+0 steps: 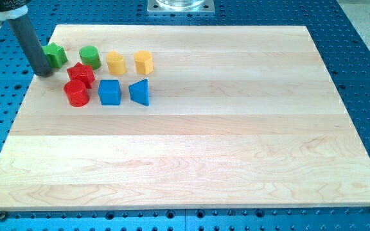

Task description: Move the hexagon into the yellow heart

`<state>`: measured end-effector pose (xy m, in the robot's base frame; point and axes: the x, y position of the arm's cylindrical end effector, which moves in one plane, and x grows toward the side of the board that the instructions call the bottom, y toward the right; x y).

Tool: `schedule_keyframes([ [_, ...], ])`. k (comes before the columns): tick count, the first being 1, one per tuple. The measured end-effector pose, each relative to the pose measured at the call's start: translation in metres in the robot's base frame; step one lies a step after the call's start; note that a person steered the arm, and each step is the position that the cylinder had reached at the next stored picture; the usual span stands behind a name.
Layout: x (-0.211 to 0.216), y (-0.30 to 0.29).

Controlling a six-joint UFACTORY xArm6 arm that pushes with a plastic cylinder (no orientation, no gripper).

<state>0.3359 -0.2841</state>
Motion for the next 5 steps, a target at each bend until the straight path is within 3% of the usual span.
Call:
schedule_keyframes([
  [2,-0.07,0.062],
  [3,-0.072,0.136],
  [4,-0.073,0.262],
  [5,-0.014,0.281],
])
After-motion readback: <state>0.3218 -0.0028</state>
